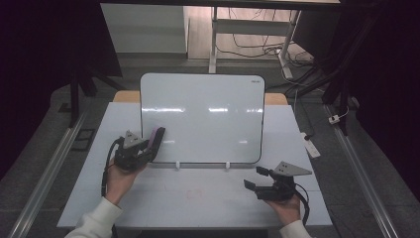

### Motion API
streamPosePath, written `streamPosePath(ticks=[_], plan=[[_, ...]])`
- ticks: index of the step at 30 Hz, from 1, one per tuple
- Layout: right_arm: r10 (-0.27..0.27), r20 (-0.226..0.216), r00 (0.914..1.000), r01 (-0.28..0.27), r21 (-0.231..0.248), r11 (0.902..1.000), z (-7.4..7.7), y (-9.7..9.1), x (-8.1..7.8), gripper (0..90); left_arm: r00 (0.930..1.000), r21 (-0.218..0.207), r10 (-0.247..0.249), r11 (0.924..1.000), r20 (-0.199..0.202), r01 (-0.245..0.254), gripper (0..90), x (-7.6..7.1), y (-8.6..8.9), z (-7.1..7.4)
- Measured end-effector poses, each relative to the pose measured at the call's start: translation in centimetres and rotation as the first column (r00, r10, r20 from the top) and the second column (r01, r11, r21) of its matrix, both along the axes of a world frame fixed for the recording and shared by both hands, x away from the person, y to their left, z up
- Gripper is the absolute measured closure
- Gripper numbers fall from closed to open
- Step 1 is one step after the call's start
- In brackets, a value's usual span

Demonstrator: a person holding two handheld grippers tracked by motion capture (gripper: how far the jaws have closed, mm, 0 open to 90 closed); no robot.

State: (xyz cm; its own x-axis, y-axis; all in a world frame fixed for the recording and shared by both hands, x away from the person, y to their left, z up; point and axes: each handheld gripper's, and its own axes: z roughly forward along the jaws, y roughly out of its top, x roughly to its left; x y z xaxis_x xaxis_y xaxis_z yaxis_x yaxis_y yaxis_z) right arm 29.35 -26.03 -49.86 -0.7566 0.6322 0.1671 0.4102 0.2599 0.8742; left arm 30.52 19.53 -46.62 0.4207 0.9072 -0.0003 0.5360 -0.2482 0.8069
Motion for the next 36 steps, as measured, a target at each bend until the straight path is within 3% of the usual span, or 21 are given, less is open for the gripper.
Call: streamPosePath(ticks=[5,21,36], plan=[[0.0,-0.002,1.0,0.0,0.002,1.0,0.0,0.0,0.0,23.0,0.9999,0.021,0.003,0.9998,0.015,-0.003,62.7,-0.1,-0.5,-0.2],[0.001,-0.02,0.9998,0.0,0.042,0.9991,0.0,-0.2,0.1,23.1,0.9993,0.011,-0.023,0.9997,0.03,0.023,50.9,-0.5,-0.7,-0.2],[0.002,-0.021,0.9998,-0.001,0.025,0.9997,-0.3,-0.4,0.2,23.1,0.993,-0.054,-0.106,0.9926,0.052,0.109,31.0,-2.4,0.1,0.9]])
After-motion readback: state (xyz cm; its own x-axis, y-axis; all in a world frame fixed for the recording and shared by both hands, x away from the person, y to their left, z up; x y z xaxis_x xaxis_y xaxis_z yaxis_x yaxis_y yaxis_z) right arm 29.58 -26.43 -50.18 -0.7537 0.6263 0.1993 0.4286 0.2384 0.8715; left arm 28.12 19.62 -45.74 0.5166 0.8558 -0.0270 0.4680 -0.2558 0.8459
